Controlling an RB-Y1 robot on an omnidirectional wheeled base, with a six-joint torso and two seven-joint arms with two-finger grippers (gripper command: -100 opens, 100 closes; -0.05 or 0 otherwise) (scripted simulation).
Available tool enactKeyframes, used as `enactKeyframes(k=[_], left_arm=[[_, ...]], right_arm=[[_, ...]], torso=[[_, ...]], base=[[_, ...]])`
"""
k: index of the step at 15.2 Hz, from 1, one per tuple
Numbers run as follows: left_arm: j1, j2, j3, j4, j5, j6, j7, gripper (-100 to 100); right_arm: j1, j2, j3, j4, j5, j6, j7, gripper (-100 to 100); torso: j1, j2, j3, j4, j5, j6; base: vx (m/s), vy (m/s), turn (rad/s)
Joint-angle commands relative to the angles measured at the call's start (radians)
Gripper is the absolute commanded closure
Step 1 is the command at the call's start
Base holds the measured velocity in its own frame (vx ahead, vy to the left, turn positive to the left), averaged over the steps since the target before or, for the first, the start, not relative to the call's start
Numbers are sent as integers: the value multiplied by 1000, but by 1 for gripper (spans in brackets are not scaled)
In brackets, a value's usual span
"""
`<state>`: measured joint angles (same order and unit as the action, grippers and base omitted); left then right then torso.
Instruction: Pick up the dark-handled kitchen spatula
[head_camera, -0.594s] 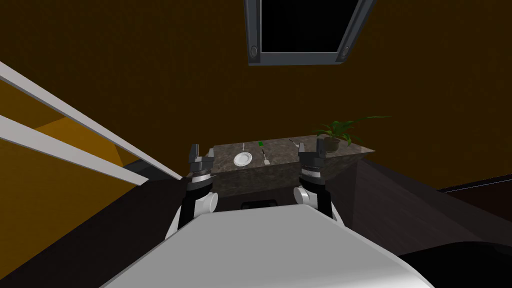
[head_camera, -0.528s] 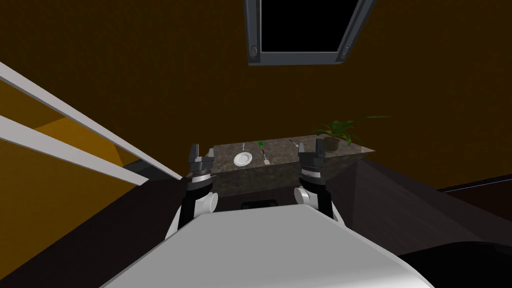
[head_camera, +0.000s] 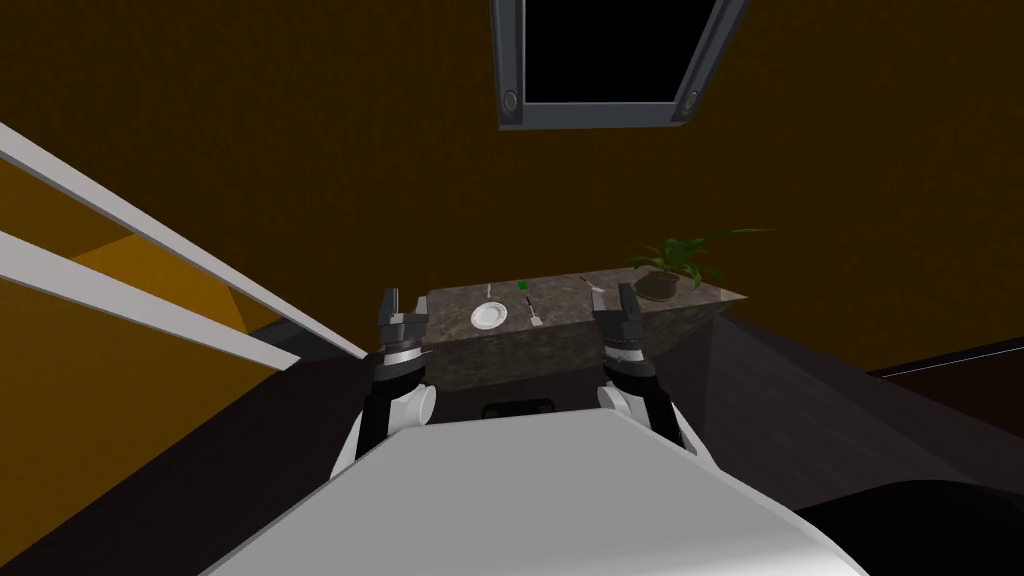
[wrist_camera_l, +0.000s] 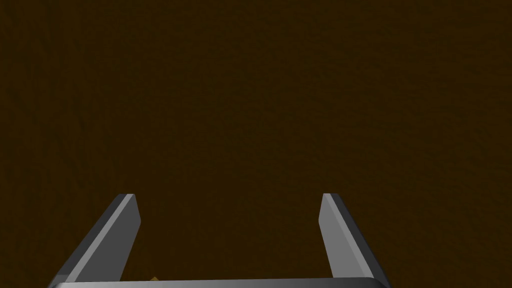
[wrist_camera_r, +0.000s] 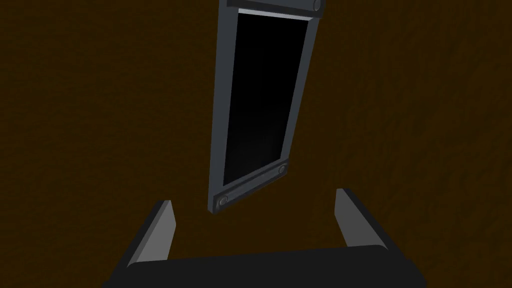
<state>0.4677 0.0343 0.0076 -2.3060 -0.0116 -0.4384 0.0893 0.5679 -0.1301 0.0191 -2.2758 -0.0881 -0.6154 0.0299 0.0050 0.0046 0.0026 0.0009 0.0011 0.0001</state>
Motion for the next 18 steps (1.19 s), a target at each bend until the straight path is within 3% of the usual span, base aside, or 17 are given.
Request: enactKeyframes(k=[1, 2, 5, 9, 10, 13, 14, 15, 16, 17, 18], left_arm=[[0, 0, 0, 0, 0, 0, 0, 0], [0, 0, 0, 0, 0, 0, 0, 0], [0, 0, 0, 0, 0, 0, 0, 0], [0, 0, 0, 0, 0, 0, 0, 0], [0, 0, 0, 0, 0, 0, 0, 0], [0, 0, 0, 0, 0, 0, 0, 0], [0, 0, 0, 0, 0, 0, 0, 0], [0, 0, 0, 0, 0, 0, 0, 0], [0, 0, 0, 0, 0, 0, 0, 0], [0, 0, 0, 0, 0, 0, 0, 0], [0, 0, 0, 0, 0, 0, 0, 0]], right_arm=[[18, -28, 11, 6, 1, -11, 11, -100], [42, -61, 23, 9, 1, -17, 24, -100], [67, -95, 37, 14, 1, -23, 37, -100], [155, -195, 80, 42, -6, -39, 76, -100], [155, -197, 80, 42, -6, -39, 76, -100], [219, -270, 110, 74, -15, -45, 98, -100], [219, -273, 110, 74, -15, -45, 98, -100], [253, -307, 125, 95, -21, -47, 108, -100], [253, -314, 125, 95, -21, -47, 108, -100], [286, -345, 140, 118, -28, -47, 116, -100], [286, -357, 140, 118, -28, -47, 116, -100]], torso=[[0, 0, 0, 0, 0, 0], [0, 0, 0, 0, 0, 0], [1, 1, 0, 0, 0, 0], [4, 3, 2, 1, 1, 0], [4, 3, 2, 1, 1, 0], [4, 3, 2, 1, 1, 0], [5, 2, 1, 1, 1, 0], [5, 2, 1, 0, 1, 0], [5, 2, 1, 0, 1, 0], [4, 3, 2, 1, 1, 0], [4, 3, 2, 1, 1, 0]], base=[[-63, 78, -11], [-65, 87, -2], [-65, 79, 1], [-89, 120, 27], [-91, 108, 31], [-81, 127, 55], [-68, 130, 56], [-83, 132, 98], [-90, 123, 76], [-104, 110, 98], [-94, 100, 89]])
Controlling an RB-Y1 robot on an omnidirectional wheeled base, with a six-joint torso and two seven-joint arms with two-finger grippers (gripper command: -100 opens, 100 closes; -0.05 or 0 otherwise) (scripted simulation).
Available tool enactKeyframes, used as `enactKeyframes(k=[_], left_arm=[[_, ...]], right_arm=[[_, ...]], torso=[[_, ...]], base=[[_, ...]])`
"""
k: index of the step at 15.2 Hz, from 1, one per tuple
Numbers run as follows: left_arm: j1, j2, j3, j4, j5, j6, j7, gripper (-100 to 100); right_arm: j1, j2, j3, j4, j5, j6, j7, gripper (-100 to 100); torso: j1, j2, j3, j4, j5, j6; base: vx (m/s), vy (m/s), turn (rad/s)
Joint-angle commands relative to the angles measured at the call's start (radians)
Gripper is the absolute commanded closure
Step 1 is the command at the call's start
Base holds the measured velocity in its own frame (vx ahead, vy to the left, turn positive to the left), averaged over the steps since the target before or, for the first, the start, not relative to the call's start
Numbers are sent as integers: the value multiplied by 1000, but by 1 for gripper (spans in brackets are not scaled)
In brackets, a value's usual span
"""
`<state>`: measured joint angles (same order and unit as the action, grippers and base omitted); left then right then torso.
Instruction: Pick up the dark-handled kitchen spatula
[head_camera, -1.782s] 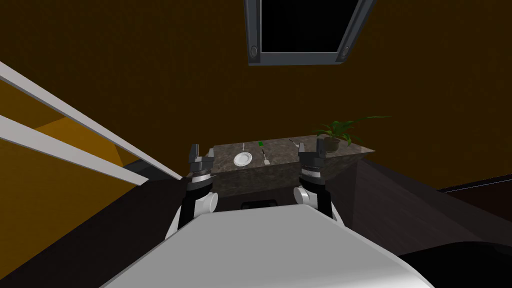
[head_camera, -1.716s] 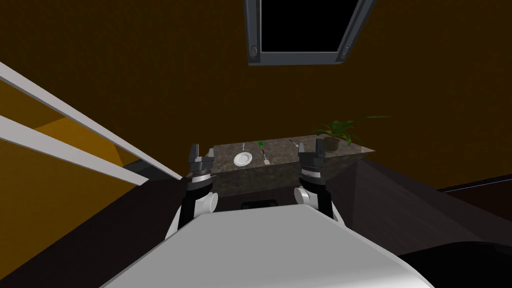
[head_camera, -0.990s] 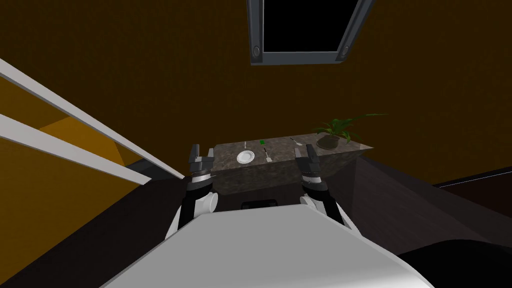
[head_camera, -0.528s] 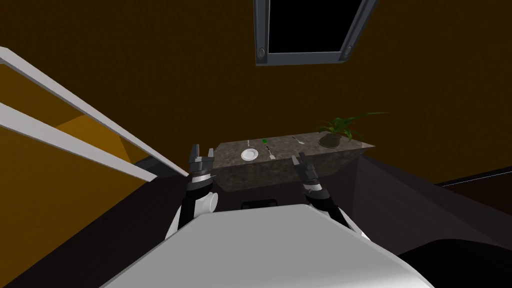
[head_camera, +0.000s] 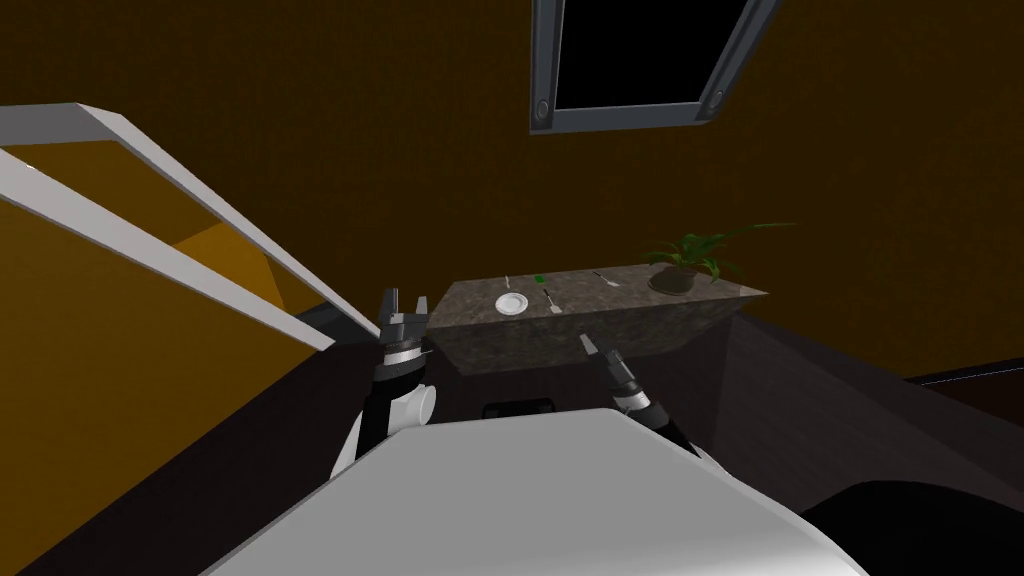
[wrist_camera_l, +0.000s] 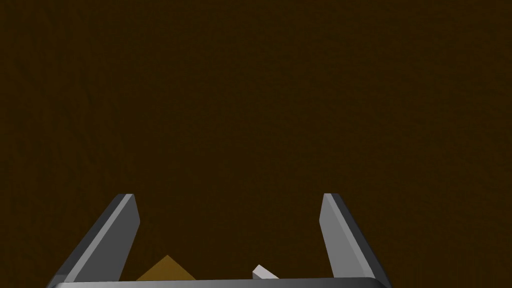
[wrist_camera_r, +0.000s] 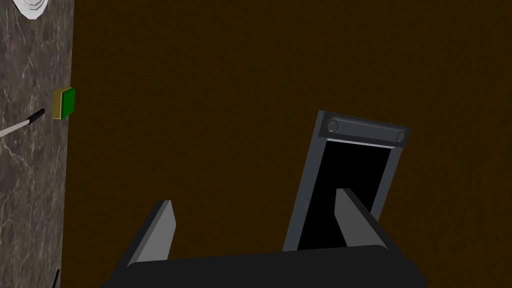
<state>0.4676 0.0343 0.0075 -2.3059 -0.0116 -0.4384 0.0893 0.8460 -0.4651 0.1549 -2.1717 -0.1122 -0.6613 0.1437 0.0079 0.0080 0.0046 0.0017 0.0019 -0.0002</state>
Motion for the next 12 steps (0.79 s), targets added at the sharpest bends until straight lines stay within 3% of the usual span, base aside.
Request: enactKeyframes(k=[1, 2, 5, 7, 10, 12], left_arm=[[0, 0, 0, 0, 0, 0, 0, 0], [0, 0, 0, 0, 0, 0, 0, 0], [0, 0, 0, 0, 0, 0, 0, 0], [0, 0, 0, 0, 0, 0, 0, 0], [0, 0, 0, 0, 0, 0, 0, 0], [0, 0, 0, 0, 0, 0, 0, 0]], right_arm=[[42, -50, 19, 41, -12, 0, 9, -100], [42, -67, 19, 41, -12, 0, 9, -100], [109, -137, 47, 102, -33, 8, 16, -100], [109, -163, 47, 102, -33, 8, 16, -100], [173, -242, 74, 172, -58, 21, 15, -100], [173, -266, 74, 172, -58, 21, 15, -100]], torso=[[0, 0, 0, 0, 0, 0], [0, 0, 0, 0, 0, 0], [1, -2, -1, 0, 0, 0], [1, -2, -1, 0, 0, 0], [-2, -3, -2, -1, 0, 0], [-2, -2, -1, -1, 0, 0]], base=[[-76, 115, 138], [-72, 107, 101], [-64, 136, 158], [-49, 92, 68], [-56, 92, 181], [-53, 88, 118]])
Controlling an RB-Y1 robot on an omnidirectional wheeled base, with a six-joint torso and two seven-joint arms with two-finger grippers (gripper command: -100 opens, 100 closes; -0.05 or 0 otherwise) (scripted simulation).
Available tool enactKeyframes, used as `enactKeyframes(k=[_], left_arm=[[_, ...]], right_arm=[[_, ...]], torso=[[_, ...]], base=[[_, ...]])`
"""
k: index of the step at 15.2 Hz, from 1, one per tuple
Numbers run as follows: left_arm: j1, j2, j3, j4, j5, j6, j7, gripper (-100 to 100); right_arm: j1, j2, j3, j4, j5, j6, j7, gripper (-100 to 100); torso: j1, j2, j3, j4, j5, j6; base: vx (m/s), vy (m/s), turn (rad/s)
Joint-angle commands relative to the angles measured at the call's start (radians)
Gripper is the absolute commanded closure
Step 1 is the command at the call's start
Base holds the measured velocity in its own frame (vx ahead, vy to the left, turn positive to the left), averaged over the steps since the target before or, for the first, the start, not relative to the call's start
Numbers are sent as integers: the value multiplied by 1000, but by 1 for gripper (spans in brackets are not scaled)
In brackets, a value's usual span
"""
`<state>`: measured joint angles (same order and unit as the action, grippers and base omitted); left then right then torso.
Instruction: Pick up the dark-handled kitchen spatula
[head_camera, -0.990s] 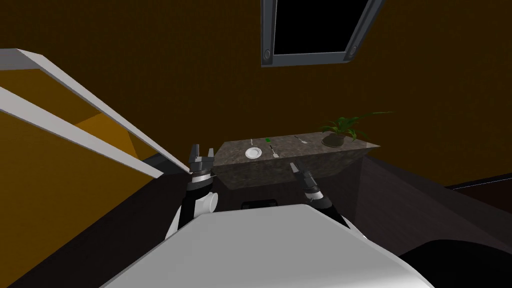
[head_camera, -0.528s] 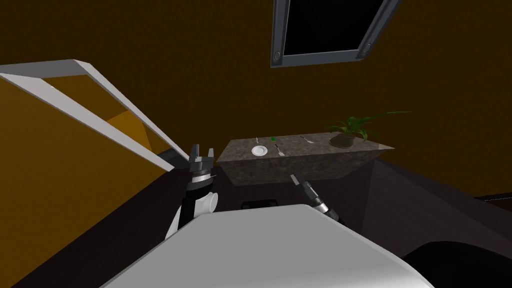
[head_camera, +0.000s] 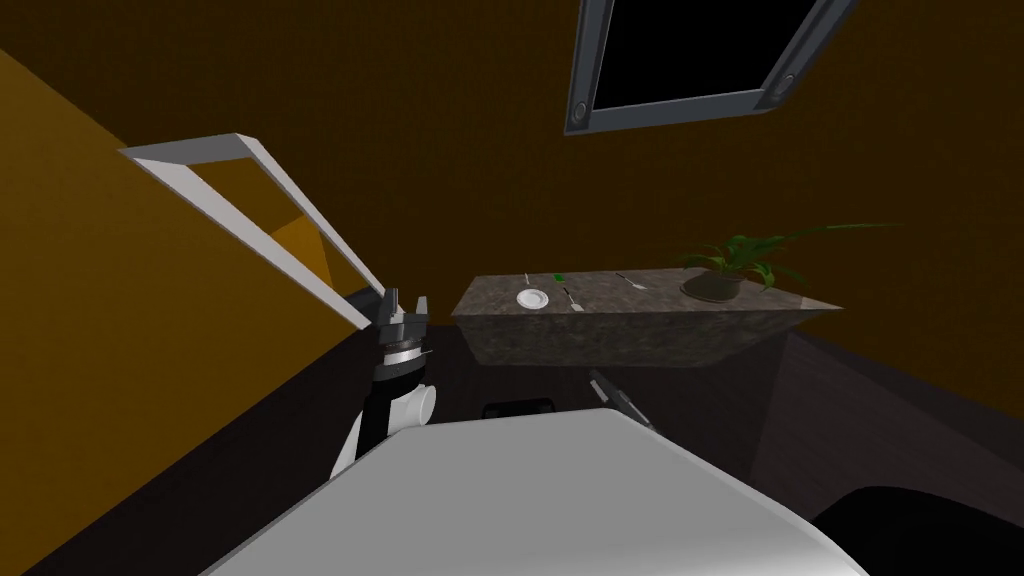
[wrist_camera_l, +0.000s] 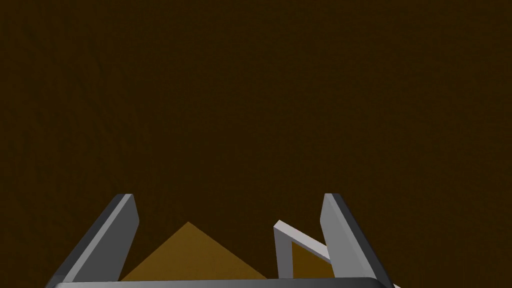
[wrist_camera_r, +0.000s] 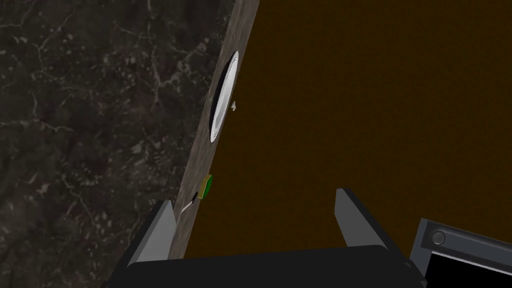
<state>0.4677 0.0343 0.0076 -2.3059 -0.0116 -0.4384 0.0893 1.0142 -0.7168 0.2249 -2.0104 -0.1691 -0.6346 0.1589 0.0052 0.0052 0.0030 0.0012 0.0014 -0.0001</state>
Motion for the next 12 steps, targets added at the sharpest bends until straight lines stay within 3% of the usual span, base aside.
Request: enactKeyframes(k=[1, 3, 4, 5, 6, 8, 9, 11, 12], left_arm=[[0, 0, 0, 0, 0, 0, 0, 0], [0, 0, 0, 0, 0, 0, 0, 0], [0, 0, 0, 0, 0, 0, 0, 0], [0, 0, 0, 0, 0, 0, 0, 0], [0, 0, 0, 0, 0, 0, 0, 0], [0, 0, 0, 0, 0, 0, 0, 0], [0, 0, 0, 0, 0, 0, 0, 0], [0, 0, 0, 0, 0, 0, 0, 0], [0, 0, 0, 0, 0, 0, 0, 0]], right_arm=[[35, -50, 17, 48, -15, 3, -4, -100], [35, -68, 17, 48, -15, 3, -4, -100], [63, -114, 29, 81, -30, 14, -10, -100], [63, -123, 29, 87, -30, 14, -10, -100], [90, -150, 40, 114, -46, 25, -18, -100], [90, -179, 40, 127, -46, 25, -18, -100], [115, -213, 50, 167, -63, 39, -29, -100], [115, -237, 50, 168, -63, 39, -29, -100], [138, -274, 60, 210, -80, 53, -41, -100]], torso=[[0, 0, 0, 0, 0, 0], [1, -1, 0, 0, 0, -1], [-1, -2, -1, 0, 0, 0], [-1, -2, -1, -1, 0, -1], [-1, -2, -1, 0, 0, -1], [0, -1, -1, 0, 0, -1], [-1, -2, -1, 0, 0, 0], [-1, -3, -2, -1, 0, -1], [-2, -3, -2, -1, -1, 0]], base=[[-43, 99, 185], [-24, 83, 125], [-20, 79, 208], [-30, 81, 213], [-40, 96, 286], [-24, 80, 131], [-13, 78, 212], [-10, 63, 166], [-3, 58, 188]])
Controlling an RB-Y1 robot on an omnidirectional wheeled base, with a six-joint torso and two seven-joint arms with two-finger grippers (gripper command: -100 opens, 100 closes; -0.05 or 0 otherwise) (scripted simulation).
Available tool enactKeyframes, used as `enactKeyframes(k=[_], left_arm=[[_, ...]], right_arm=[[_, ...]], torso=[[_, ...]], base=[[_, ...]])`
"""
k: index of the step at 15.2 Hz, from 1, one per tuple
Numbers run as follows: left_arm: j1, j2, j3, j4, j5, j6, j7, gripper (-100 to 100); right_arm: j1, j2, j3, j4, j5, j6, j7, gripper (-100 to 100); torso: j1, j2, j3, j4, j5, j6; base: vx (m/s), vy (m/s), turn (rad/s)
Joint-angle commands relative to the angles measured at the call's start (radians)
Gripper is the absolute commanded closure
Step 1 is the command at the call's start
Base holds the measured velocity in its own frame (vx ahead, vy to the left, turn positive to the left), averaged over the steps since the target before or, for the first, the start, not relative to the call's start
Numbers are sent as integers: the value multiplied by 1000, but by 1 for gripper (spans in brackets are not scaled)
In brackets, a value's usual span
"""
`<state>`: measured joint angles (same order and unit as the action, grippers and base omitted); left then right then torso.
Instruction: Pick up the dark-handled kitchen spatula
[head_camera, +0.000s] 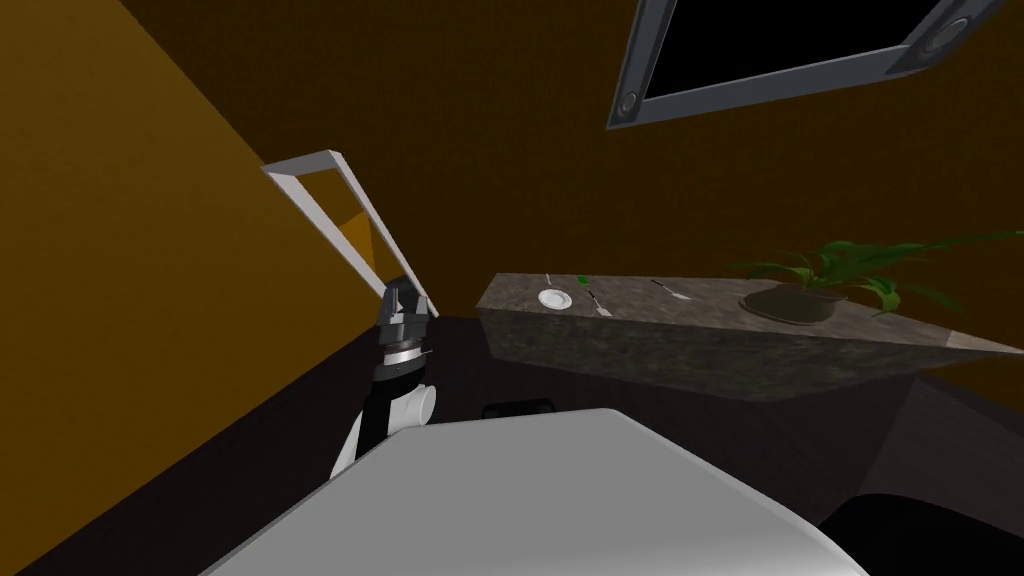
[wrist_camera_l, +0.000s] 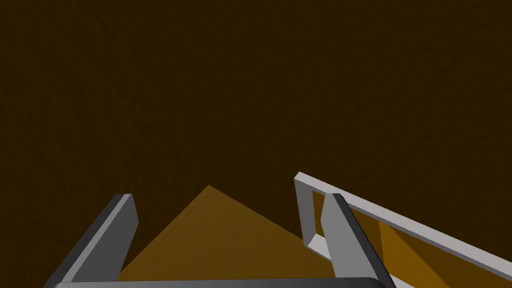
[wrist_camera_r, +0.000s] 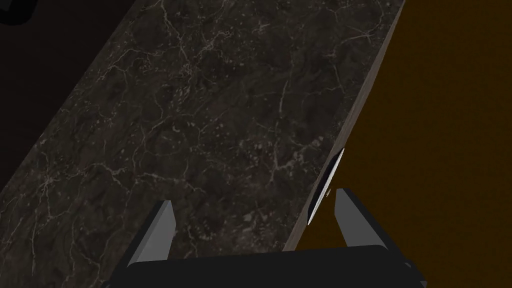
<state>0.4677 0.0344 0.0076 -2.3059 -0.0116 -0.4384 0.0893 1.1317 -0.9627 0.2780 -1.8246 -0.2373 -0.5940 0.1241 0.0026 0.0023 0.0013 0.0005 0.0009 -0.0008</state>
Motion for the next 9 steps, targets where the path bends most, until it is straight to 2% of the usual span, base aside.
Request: enactKeyframes(k=[1, 2, 3, 5, 6, 8, 9], left_arm=[[0, 0, 0, 0, 0, 0, 0, 0], [0, 0, 0, 0, 0, 0, 0, 0], [0, 0, 0, 0, 0, 0, 0, 0], [0, 0, 0, 0, 0, 0, 0, 0], [0, 0, 0, 0, 0, 0, 0, 0], [0, 0, 0, 0, 0, 0, 0, 0], [0, 0, 0, 0, 0, 0, 0, 0]], right_arm=[[21, -49, 7, 24, -12, 13, -6, -100], [41, -72, 16, 65, -29, 28, -21, -100], [41, -85, 16, 65, -29, 28, -21, -100], [41, -108, 16, 65, -29, 28, -21, -100], [60, -144, 23, 106, -48, 45, -37, -100], [60, -167, 23, 106, -48, 45, -37, -100], [76, -198, 30, 145, -66, 62, -55, -100]], torso=[[0, 0, 0, 0, 0, 0], [0, 0, 0, 0, 0, 0], [0, -1, 0, 0, 0, 0], [0, -1, 0, 0, 0, 0], [-1, 0, 0, 0, 0, 1], [-2, -1, -1, 0, 0, 0], [-2, -1, -1, 0, -1, 0]], base=[[-1, 60, 240], [1, 70, 333], [-1, 66, 275], [-1, 33, 47], [8, 36, 227], [11, 34, 208], [16, 38, 272]])
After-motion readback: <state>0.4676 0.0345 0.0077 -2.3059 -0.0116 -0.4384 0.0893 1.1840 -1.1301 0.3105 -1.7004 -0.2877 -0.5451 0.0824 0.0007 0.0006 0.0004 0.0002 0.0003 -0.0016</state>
